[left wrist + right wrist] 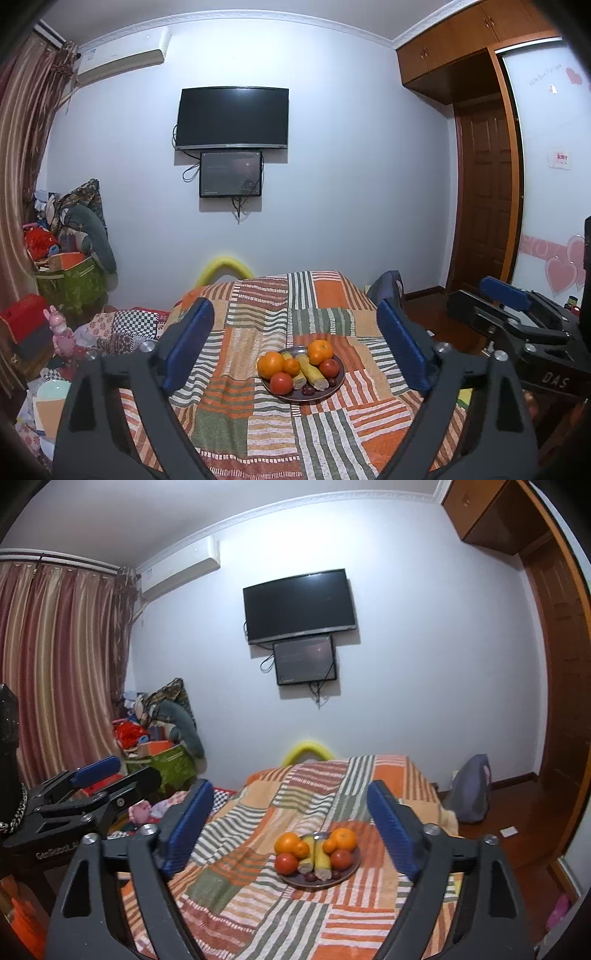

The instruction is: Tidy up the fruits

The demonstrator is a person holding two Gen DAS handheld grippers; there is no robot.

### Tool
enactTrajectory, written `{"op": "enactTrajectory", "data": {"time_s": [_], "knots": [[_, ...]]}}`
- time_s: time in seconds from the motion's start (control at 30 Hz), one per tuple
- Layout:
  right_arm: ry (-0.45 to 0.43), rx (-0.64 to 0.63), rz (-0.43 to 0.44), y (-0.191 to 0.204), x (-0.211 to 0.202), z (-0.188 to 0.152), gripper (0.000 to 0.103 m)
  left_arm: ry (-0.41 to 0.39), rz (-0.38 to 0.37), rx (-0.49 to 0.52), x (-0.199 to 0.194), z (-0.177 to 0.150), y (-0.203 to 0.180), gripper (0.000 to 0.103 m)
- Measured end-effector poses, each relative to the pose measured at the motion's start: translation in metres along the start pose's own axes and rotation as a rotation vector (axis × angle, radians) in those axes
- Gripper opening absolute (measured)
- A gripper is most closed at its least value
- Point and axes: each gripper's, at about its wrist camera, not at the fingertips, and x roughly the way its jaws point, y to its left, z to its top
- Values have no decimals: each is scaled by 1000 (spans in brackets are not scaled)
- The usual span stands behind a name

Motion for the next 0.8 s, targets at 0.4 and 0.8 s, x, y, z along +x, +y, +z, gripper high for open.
{"op": "enactTrajectory", "data": {"time_s": [0.4,0.8], "knots": [[-22,-20,-66,6,-12,-4,103,-22,12,-6,-11,-3,-1,102],[-25,-18,-72,7,-18,-4,103,-28,13,-2,-15,-5,-3,103]]}}
